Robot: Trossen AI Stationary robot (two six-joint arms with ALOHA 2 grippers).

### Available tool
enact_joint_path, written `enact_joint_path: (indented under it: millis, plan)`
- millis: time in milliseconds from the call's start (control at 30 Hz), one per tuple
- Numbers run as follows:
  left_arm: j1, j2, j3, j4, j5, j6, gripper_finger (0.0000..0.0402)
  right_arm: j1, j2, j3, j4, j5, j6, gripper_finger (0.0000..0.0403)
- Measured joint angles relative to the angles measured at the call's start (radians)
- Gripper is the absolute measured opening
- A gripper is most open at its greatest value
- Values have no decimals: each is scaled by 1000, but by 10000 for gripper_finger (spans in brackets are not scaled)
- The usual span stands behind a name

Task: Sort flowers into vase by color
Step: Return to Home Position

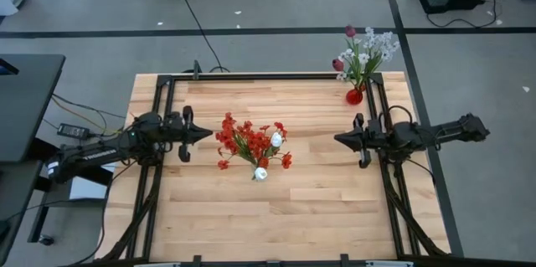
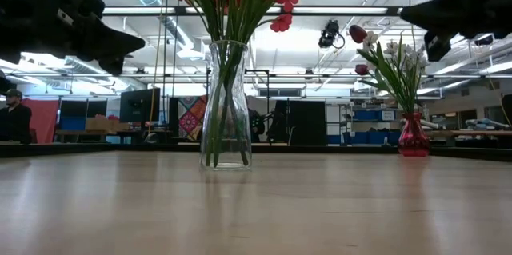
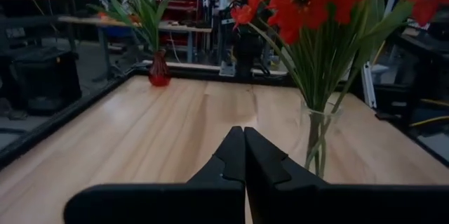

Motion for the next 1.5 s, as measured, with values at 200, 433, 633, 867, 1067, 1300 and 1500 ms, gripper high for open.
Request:
enact_joint_path:
  millis: [200,433,633,867,1067,1300,1500]
  plan:
    - [0,-7,0,-67,-1,58,0,-78,-9,-43,14,-65,1,0]
    - [1,-7,0,-110,-3,113,0,-116,-98,-43,-43,-136,-30,0]
    - [5,-7,0,-132,-6,126,0,-117,-193,-43,-132,-131,-39,0]
    - [8,-7,-49,-38,-23,120,0,-118,-196,-45,-140,-107,-35,0]
    - [18,-13,-49,-40,-22,142,0,-118,-198,-105,-69,-115,-17,0]
    - [-8,-10,-49,-5,-27,11,0,-115,-183,-107,-30,-137,-18,0]
    - [-73,-33,2,-49,-40,-28,0,-117,-182,-107,-54,-130,-26,0]
